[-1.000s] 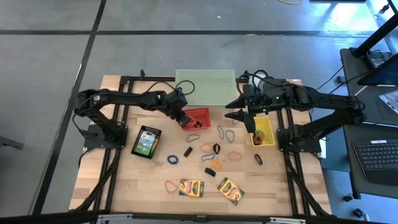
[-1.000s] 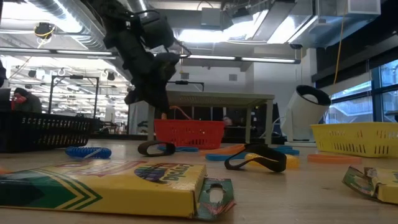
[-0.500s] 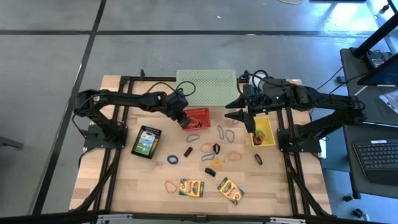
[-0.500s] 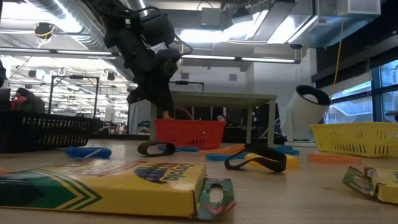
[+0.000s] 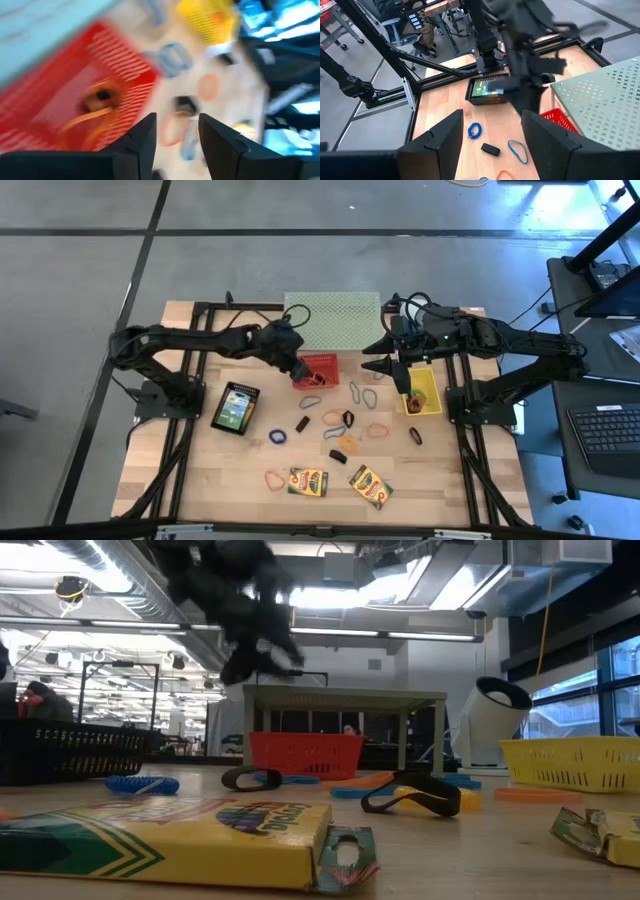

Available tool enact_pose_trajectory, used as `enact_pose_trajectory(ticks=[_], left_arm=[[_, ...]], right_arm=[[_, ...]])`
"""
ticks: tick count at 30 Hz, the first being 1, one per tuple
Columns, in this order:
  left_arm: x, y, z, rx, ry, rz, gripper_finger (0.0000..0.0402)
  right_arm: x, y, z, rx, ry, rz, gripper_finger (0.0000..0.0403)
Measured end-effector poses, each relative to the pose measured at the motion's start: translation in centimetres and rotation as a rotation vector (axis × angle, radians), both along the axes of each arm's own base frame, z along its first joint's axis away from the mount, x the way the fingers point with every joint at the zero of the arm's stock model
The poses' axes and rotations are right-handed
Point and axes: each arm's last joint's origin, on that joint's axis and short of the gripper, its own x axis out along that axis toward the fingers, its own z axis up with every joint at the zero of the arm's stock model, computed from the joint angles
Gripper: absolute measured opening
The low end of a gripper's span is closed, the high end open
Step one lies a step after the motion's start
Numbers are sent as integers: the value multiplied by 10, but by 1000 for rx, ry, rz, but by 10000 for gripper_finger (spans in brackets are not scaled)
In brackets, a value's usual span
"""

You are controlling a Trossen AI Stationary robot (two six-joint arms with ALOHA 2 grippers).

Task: Pick & Place Office Desk Supplies
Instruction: Put the black rubber band into the red bin

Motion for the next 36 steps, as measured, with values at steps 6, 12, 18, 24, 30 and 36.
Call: enact_pose_trajectory(ticks=[6,12,18,24,30,36], left_arm=[[-3,-39,7,-13,16,-45,114],[-10,-72,-1,-5,133,-70,85],[-10,-89,-7,-6,177,-50,71],[12,-105,-21,36,314,-86,70],[39,-108,-23,122,525,-99,70],[60,-113,-30,87,563,-120,74]], right_arm=[[0,0,0,0,0,0,204],[0,0,0,0,0,0,204],[0,0,0,-12,0,5,204],[0,0,0,-13,-1,9,204],[0,1,0,-4,-1,34,204],[0,1,0,4,-1,51,203]])
